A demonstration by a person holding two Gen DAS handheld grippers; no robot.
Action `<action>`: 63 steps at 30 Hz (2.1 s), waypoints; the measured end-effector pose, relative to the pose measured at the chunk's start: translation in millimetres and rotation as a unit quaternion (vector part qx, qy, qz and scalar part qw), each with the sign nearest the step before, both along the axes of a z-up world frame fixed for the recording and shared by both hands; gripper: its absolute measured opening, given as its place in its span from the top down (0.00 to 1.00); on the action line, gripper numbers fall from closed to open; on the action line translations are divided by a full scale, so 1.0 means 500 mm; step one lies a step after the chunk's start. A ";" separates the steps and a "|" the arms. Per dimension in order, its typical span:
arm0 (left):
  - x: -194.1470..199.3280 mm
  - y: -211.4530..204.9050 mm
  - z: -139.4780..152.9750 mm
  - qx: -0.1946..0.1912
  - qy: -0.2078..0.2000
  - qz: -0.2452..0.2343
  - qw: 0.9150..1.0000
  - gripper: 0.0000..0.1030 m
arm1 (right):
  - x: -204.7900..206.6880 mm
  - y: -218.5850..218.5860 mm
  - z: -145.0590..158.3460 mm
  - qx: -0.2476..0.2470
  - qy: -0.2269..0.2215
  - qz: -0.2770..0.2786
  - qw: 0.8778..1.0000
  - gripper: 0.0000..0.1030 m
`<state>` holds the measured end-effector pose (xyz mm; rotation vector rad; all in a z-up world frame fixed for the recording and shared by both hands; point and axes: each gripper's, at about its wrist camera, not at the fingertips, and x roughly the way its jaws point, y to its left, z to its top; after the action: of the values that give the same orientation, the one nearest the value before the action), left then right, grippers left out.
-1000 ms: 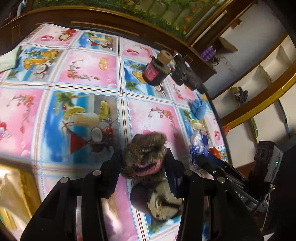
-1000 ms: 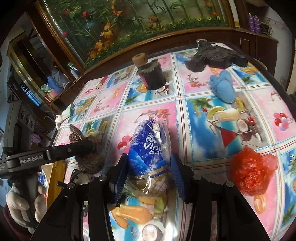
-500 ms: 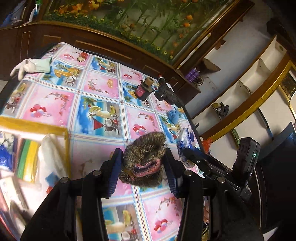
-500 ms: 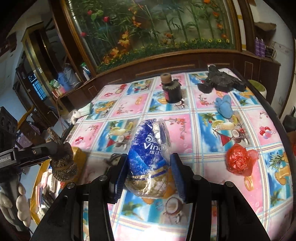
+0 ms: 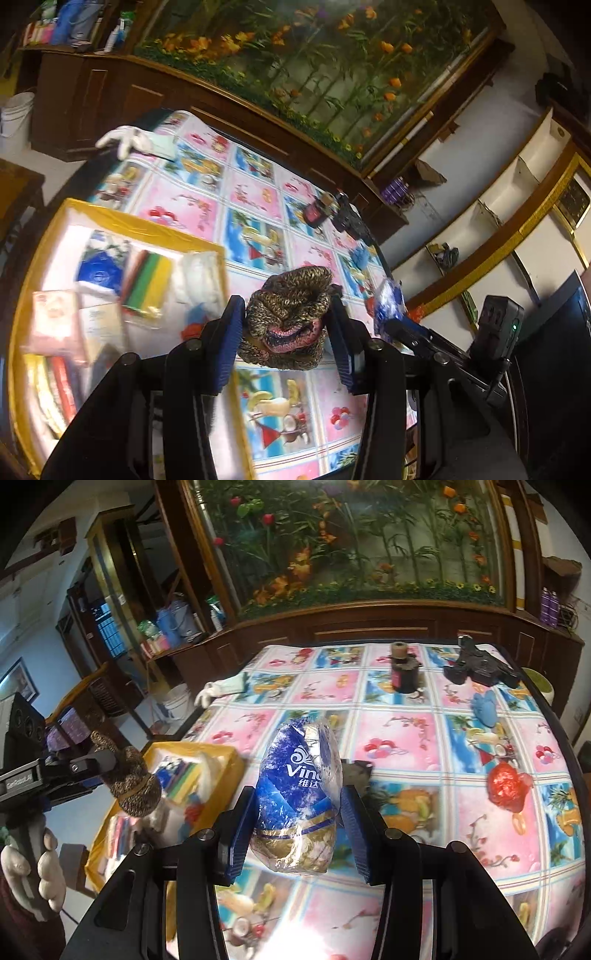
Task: Organize soft objects
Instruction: 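Carry knitted pouch toward tray with left gripper while right carries Vinda bag, then lower knitted pouch into tray and open left gripper while right releases Vinda bag there, then move both grippers away from the tray toward the remaining table items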
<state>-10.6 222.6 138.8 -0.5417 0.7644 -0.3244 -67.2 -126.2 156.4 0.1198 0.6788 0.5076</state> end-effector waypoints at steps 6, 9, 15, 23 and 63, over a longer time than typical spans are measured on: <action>-0.006 0.104 -0.026 0.011 0.015 0.054 0.998 0.59 | -0.008 0.075 -0.006 0.012 0.021 0.048 0.999 0.56; 0.009 0.151 -0.044 0.017 0.026 0.076 0.997 0.59 | -0.006 0.117 -0.013 0.014 0.034 0.071 0.997 0.56; 0.068 0.216 -0.082 0.031 0.050 0.110 0.992 0.59 | 0.026 0.215 -0.039 0.009 0.065 0.108 0.992 0.55; 0.140 0.261 -0.152 0.055 0.093 0.135 0.985 0.58 | 0.099 0.355 -0.090 -0.009 0.096 0.138 0.986 0.55; -0.165 -0.102 0.067 0.221 -0.150 0.120 0.956 0.19 | -0.087 0.144 -0.111 -0.014 -0.004 0.044 0.999 0.16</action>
<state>-93.1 171.6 172.2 -0.1508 0.4480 -0.0012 -110.6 -54.4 101.0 0.0618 0.6862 0.5828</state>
